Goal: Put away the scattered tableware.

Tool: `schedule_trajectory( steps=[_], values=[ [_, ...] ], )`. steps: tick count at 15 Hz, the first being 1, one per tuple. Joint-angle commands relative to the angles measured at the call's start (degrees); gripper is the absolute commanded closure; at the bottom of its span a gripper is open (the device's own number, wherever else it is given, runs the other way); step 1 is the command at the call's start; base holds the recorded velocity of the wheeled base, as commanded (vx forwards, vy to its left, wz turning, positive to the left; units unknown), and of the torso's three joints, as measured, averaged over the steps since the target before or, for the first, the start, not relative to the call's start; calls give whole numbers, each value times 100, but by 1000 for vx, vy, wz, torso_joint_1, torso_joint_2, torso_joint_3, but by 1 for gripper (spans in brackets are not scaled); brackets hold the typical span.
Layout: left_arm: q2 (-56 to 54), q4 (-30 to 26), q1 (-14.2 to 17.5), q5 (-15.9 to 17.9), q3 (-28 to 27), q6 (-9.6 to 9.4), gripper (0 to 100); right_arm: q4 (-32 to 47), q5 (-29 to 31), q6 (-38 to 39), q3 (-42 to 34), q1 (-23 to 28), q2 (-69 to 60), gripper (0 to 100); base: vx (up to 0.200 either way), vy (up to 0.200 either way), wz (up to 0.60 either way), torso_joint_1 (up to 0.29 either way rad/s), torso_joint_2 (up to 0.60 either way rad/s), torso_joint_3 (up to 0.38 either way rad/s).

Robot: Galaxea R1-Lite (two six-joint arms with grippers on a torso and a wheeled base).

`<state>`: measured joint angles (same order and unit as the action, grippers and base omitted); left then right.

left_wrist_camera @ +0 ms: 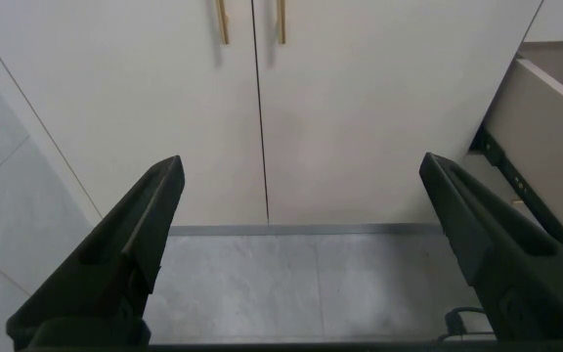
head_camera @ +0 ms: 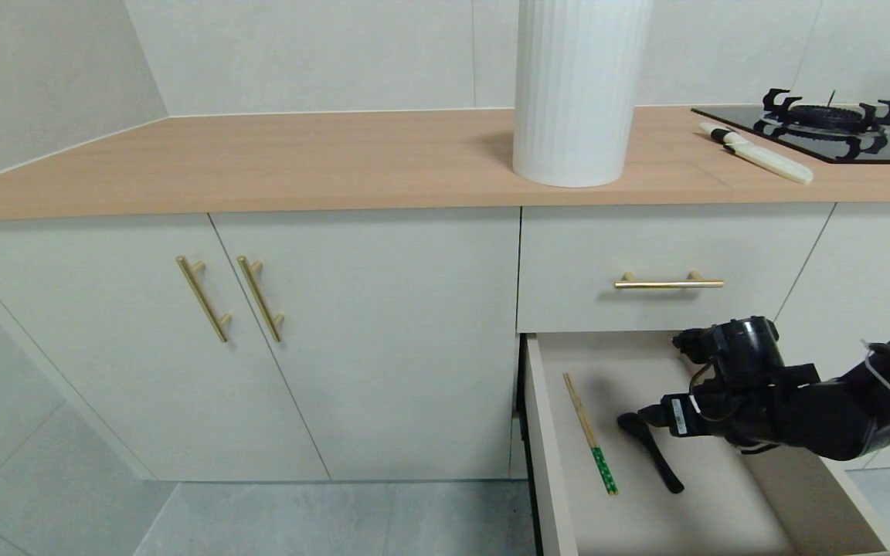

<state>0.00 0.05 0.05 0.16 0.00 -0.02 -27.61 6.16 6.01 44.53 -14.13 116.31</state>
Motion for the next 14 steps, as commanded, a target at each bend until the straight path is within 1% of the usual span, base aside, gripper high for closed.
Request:
schedule_trajectory(
  steps=[1,2,3,5,7,8,9,10,14],
  values=[
    [0,4,4,2,0,-6,0,-227,-9,-21,-296,-90,-487,0,0,0,0,0,0,0],
    [0,4,4,2,0,2,0,-183,-18,-21,-314,-134,-627,0,0,0,0,0,0,0],
    [0,4,4,2,0,2,0,116,0,-30,-287,-169,-820,0,0,0,0,0,0,0],
    [0,4,4,2,0,-6,0,959,-44,-21,-111,-239,-1242,0,0,0,0,0,0,0],
    [0,4,4,2,0,2,0,1601,-62,-30,38,-257,-1488,0,0,0,0,0,0,0],
    [0,4,4,2,0,2,0,1830,-88,-30,64,-257,-1576,0,0,0,0,0,0,0],
    [0,4,4,2,0,-6,0,1891,-88,-38,82,-266,-1620,0,0,0,0,0,0,0],
    [0,4,4,2,0,-6,0,2181,-167,-38,135,-292,-1787,0,0,0,0,0,0,0],
    [0,4,4,2,0,2,0,2779,-422,-56,231,-301,-2174,0,0,0,0,0,0,0]
  ],
)
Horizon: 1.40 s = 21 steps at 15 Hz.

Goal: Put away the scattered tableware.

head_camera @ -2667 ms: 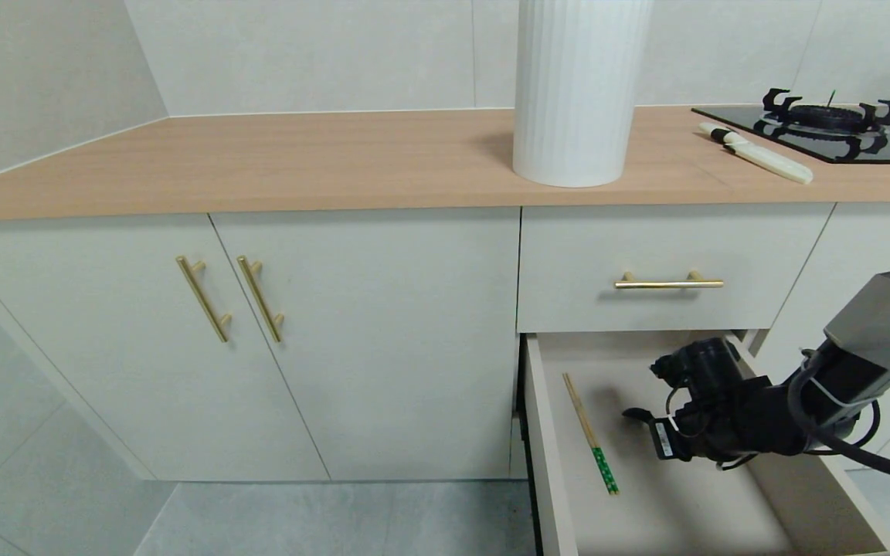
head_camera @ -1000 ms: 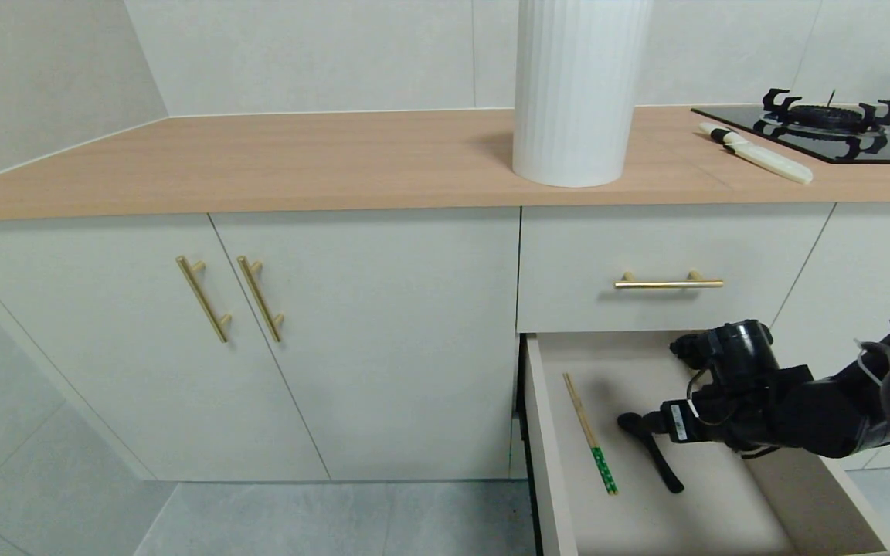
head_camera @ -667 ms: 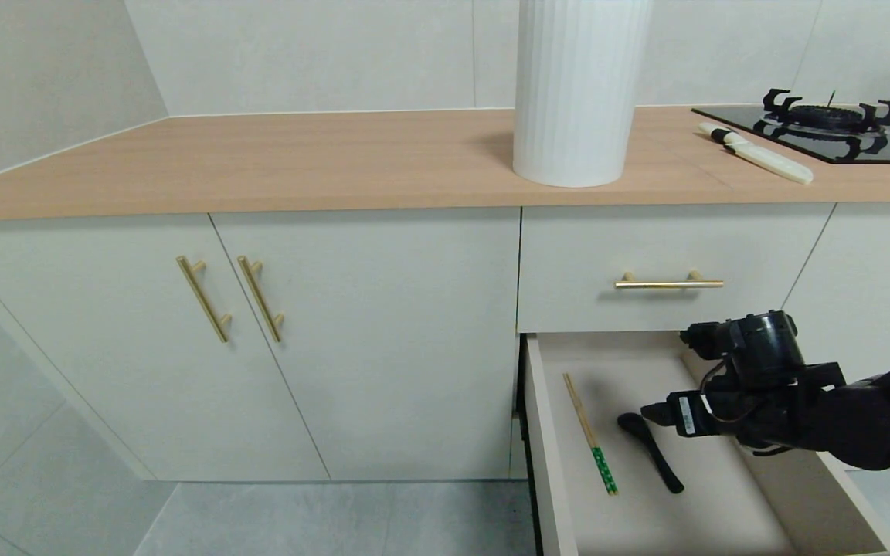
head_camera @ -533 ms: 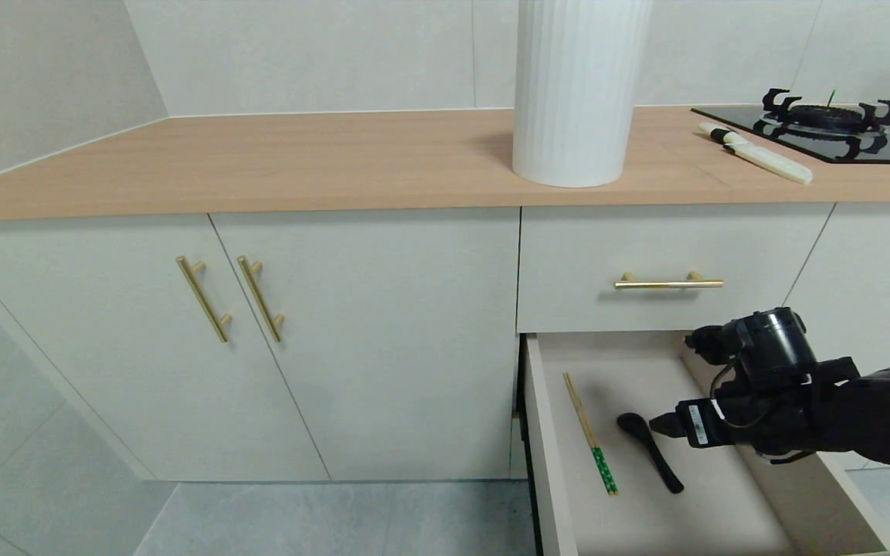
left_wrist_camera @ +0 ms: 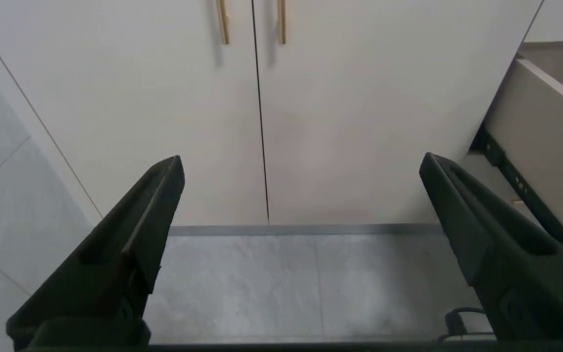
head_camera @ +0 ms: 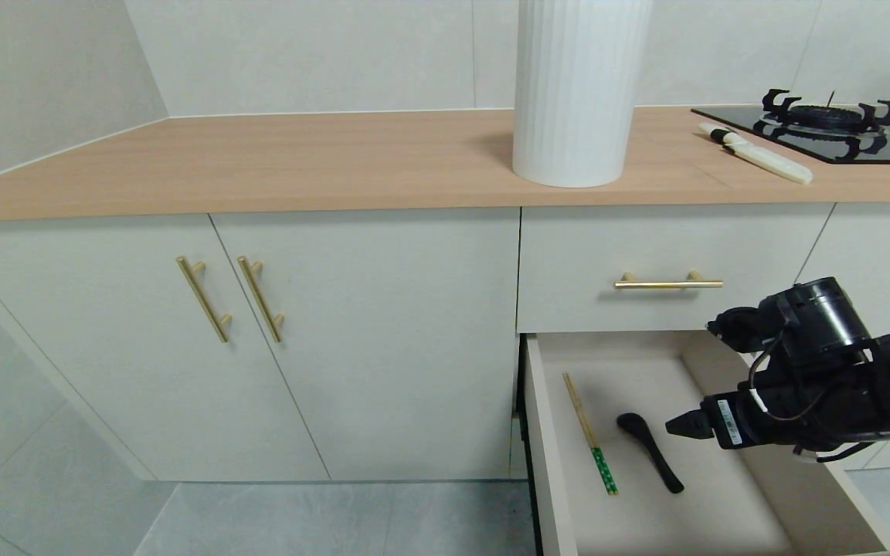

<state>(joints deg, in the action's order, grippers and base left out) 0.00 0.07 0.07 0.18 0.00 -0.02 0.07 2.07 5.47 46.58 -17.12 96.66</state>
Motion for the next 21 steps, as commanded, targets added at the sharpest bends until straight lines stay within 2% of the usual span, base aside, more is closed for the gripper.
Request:
schedule_trajectory(
  steps=[1,2,9,13,21],
  values=[
    [0,1,1,-1,0,2,0,107,-31,-2,44,-29,-262,0,0,0,0,0,0,0],
    [0,1,1,-1,0,2,0,177,-40,-11,44,-29,-279,0,0,0,0,0,0,0],
    [0,1,1,-1,0,11,0,212,-31,-169,9,-55,-288,0,-200,0,0,0,3,3],
    [0,1,1,-1,0,2,0,230,-31,-310,-35,-73,-323,0,0,0,0,0,0,0],
    [0,1,1,-1,0,2,0,1592,-40,-1198,-123,-442,-807,0,0,0,0,0,0,0]
  ],
)
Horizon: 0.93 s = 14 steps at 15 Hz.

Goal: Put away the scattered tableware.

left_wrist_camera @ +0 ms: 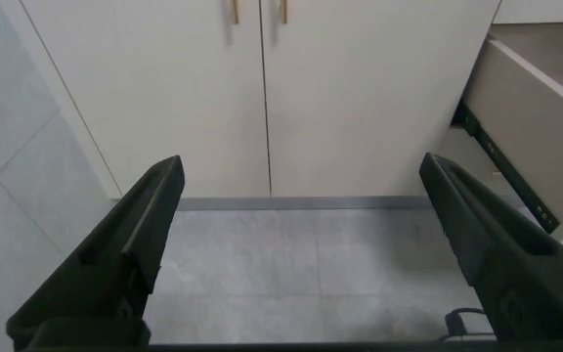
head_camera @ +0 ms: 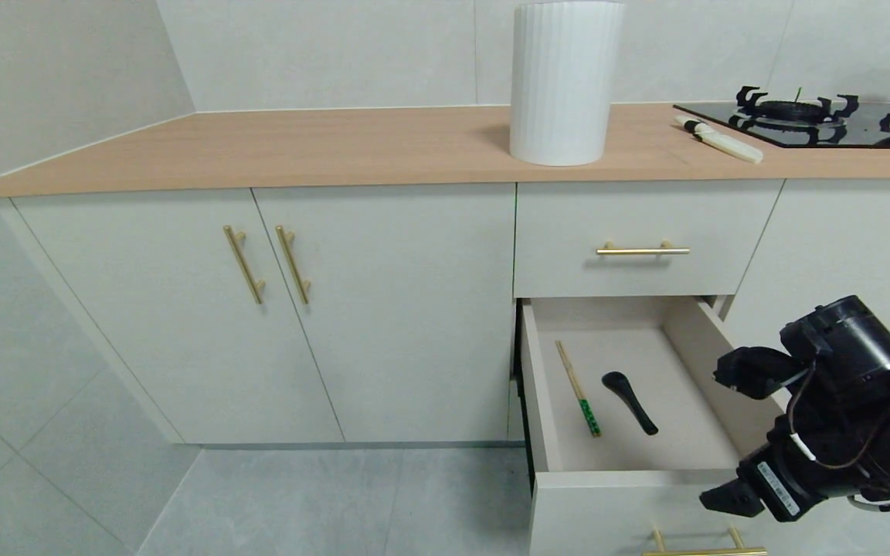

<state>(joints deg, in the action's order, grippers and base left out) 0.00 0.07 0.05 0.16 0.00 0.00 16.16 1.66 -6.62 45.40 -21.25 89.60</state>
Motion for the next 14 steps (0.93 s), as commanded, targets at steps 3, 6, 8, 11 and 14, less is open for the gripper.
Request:
schedule_trajectory(
  steps=[3,6,8,11,14],
  values=[
    [0,1,4,2,0,0,0,528,1,-577,-119,-143,-136,0,0,0,0,0,0,0],
    [0,1,4,2,0,0,0,801,19,-753,-180,-248,-83,0,0,0,0,0,0,0],
    [0,1,4,2,0,0,0,924,45,-762,-189,-345,5,0,0,0,0,0,0,0],
    [0,1,4,2,0,0,0,1029,54,-762,-180,-477,260,0,0,0,0,0,0,0],
    [0,1,4,2,0,0,0,994,72,-709,-93,-459,629,0,0,0,0,0,0,0]
  ],
)
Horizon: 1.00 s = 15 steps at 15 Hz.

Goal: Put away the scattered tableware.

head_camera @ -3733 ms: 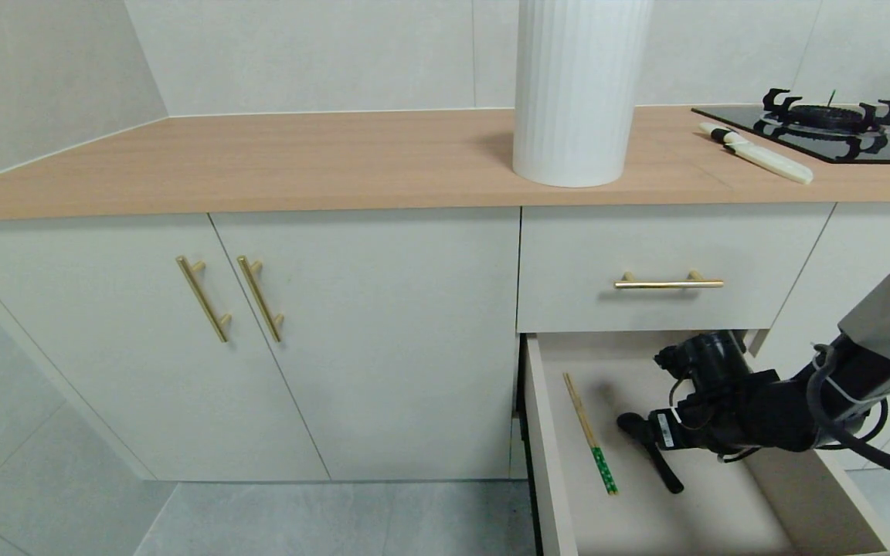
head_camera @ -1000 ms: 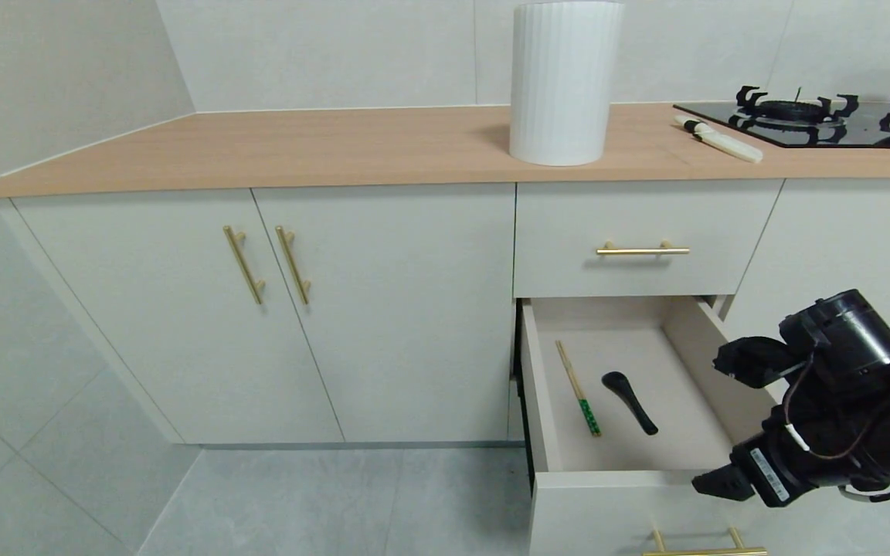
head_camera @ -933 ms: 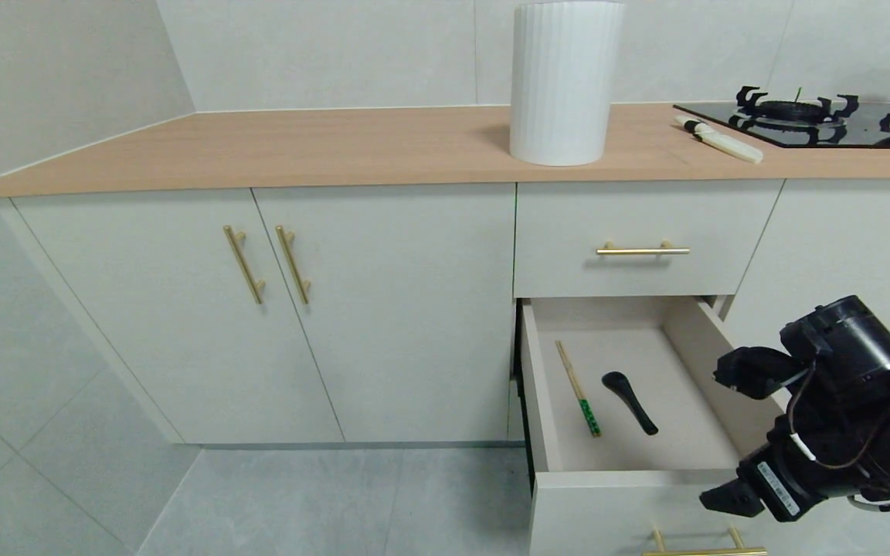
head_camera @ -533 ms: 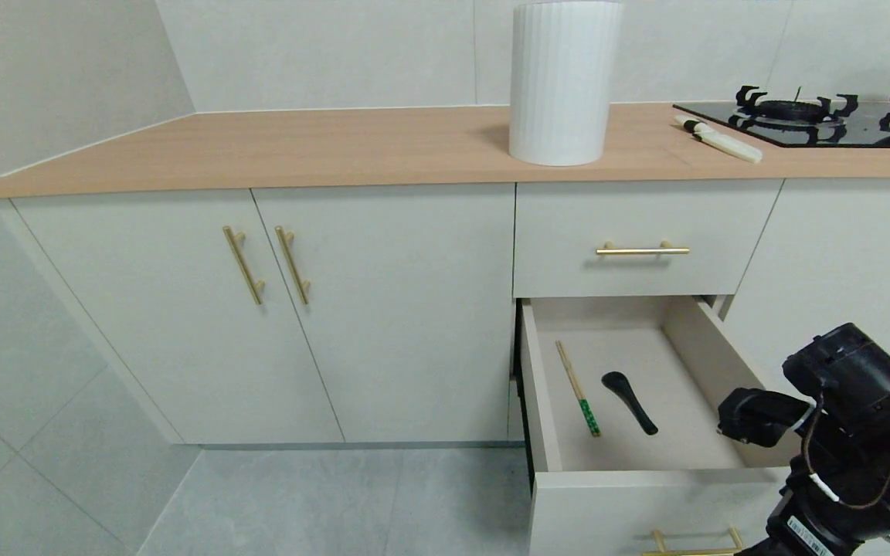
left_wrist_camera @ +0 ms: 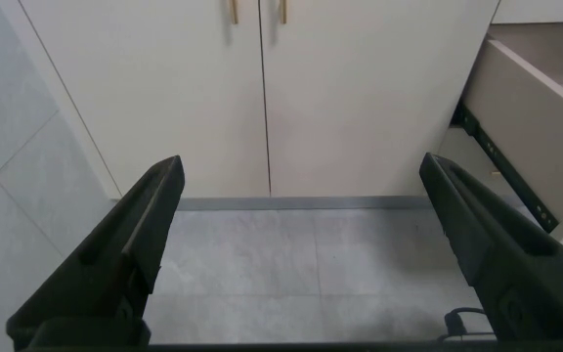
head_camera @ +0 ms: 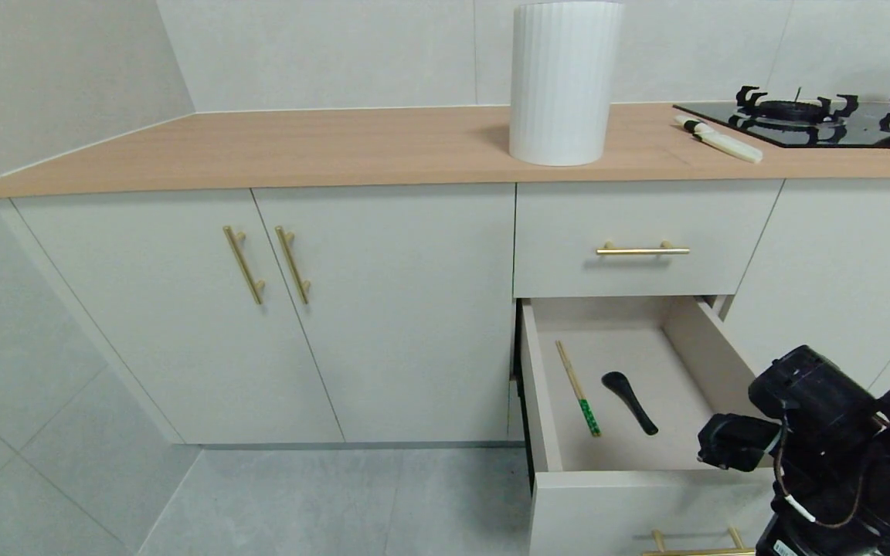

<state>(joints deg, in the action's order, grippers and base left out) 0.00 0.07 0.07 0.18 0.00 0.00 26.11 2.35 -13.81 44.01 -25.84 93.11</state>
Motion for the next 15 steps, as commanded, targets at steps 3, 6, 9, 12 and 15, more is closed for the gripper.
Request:
schedule_trajectory(
  steps=[3,6,9,12,15],
  values=[
    [0,1,1,-1,0,0,0,-10,11,291,240,9,541,0,0,0,0,0,0,0],
    [0,1,1,-1,0,0,0,-18,28,1188,670,0,884,0,0,0,0,0,0,0],
    [0,1,1,-1,0,0,0,-115,274,1627,899,0,1121,0,0,0,0,0,0,0],
    [0,1,1,-1,0,0,0,-493,354,1996,952,0,1271,0,0,0,0,0,0,0],
    [0,1,1,-1,0,0,0,-1029,485,2374,978,0,1420,0,0,0,0,0,0,0]
  ],
)
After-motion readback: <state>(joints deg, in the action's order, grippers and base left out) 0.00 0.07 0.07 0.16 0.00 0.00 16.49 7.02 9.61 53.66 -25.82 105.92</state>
